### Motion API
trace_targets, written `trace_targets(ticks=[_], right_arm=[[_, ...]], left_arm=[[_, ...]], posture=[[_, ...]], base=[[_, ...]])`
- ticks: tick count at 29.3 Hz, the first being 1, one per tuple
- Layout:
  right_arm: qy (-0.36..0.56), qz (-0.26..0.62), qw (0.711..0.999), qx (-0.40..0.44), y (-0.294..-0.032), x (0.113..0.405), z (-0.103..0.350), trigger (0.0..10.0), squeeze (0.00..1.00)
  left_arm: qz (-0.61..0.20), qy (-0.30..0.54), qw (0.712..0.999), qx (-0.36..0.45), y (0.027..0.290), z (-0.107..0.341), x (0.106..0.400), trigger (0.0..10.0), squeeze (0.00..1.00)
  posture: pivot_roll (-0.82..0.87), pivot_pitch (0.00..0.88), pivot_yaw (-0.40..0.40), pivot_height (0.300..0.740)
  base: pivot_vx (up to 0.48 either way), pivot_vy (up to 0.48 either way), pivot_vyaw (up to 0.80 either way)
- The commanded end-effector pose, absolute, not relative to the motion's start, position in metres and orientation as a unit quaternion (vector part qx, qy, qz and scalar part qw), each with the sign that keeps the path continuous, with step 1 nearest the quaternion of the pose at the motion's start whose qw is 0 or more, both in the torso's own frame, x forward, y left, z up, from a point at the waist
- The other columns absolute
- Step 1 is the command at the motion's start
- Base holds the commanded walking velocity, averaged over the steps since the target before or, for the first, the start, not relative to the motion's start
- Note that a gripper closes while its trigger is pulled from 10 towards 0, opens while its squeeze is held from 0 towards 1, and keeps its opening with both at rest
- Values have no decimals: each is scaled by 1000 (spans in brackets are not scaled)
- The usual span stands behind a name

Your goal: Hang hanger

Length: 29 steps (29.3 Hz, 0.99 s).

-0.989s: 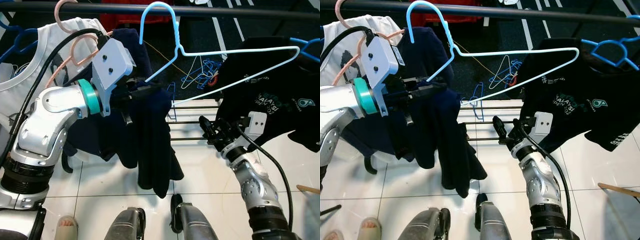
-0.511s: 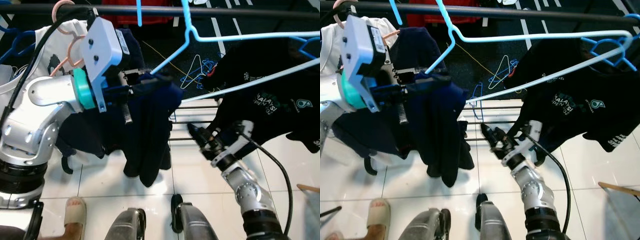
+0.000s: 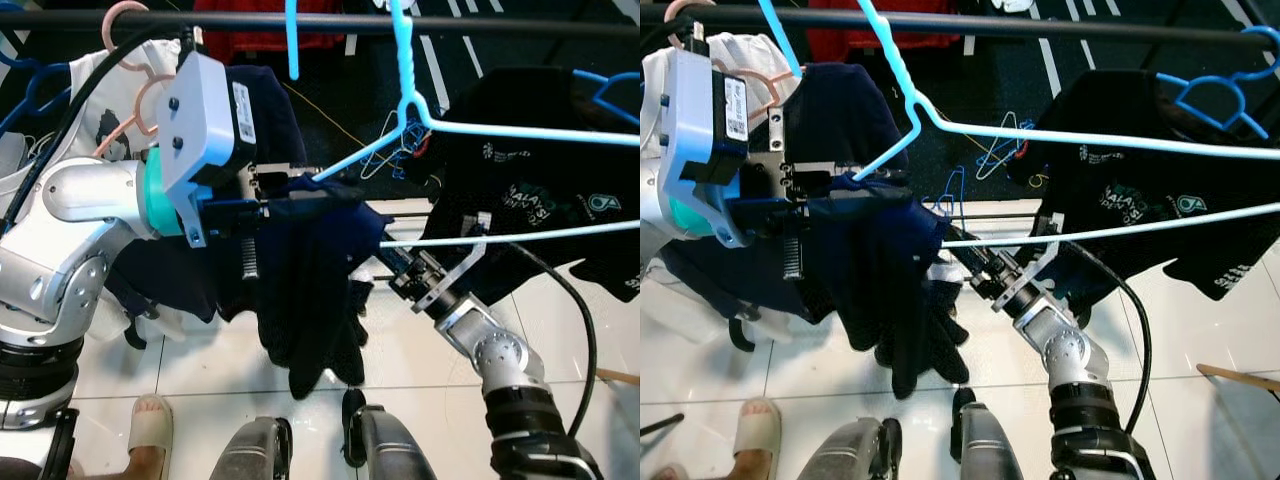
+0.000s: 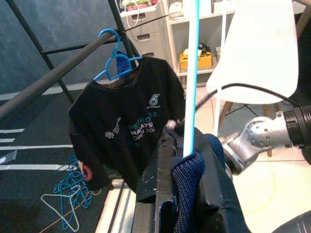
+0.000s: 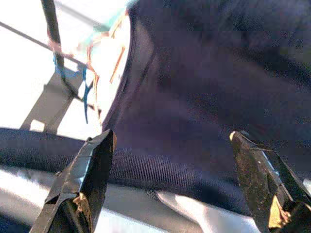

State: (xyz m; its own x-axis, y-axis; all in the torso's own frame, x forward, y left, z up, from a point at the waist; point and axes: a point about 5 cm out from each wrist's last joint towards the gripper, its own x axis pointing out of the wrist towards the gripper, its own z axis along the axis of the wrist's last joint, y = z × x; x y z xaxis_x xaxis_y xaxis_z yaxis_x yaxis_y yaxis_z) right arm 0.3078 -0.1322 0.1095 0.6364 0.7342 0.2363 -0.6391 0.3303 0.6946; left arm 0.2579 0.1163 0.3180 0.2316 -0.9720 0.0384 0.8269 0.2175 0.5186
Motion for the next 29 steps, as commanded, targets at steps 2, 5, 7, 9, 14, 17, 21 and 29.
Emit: trace_targets(ticks=[2, 5, 7, 9, 14, 17, 21, 29], right_arm=[[118, 463, 808, 345, -123, 290, 88, 10000, 0], [183, 501, 817, 218, -127, 273, 63, 10000, 0], [197, 509, 816, 189, -130, 270, 58, 10000, 0], [212, 513, 816, 158, -134, 269, 53, 10000, 0], [223, 490, 831, 141, -140, 276, 48, 10000, 0], [225, 487, 834, 133, -140, 279, 47, 10000, 0], [218, 483, 837, 134, -135, 282, 46, 10000, 0], [150, 474, 847, 187, -113, 305, 66, 0, 0]], left_arm=[[-604, -200, 742, 212, 114, 326, 249, 10000, 0], [-613, -202, 734, 210, 115, 331, 246, 10000, 0], [-616, -203, 732, 210, 116, 333, 246, 10000, 0], [-622, -204, 727, 209, 117, 335, 244, 10000, 0], [-631, -206, 717, 212, 118, 340, 241, 10000, 0], [-636, -208, 713, 209, 119, 342, 240, 10000, 0], [-640, -215, 711, 199, 119, 347, 238, 10000, 0], [-641, -217, 709, 196, 119, 352, 236, 10000, 0]], posture=[[-5, 156, 61, 740], [-7, 159, 66, 740], [-5, 159, 69, 740], [-5, 159, 71, 740], [1, 157, 75, 740], [4, 156, 78, 740], [6, 156, 80, 740], [14, 156, 86, 740]], base=[[0, 0, 0], [0, 0, 0], [0, 0, 0], [0, 0, 0], [0, 0, 0], [0, 0, 0], [0, 0, 0], [0, 0, 0]])
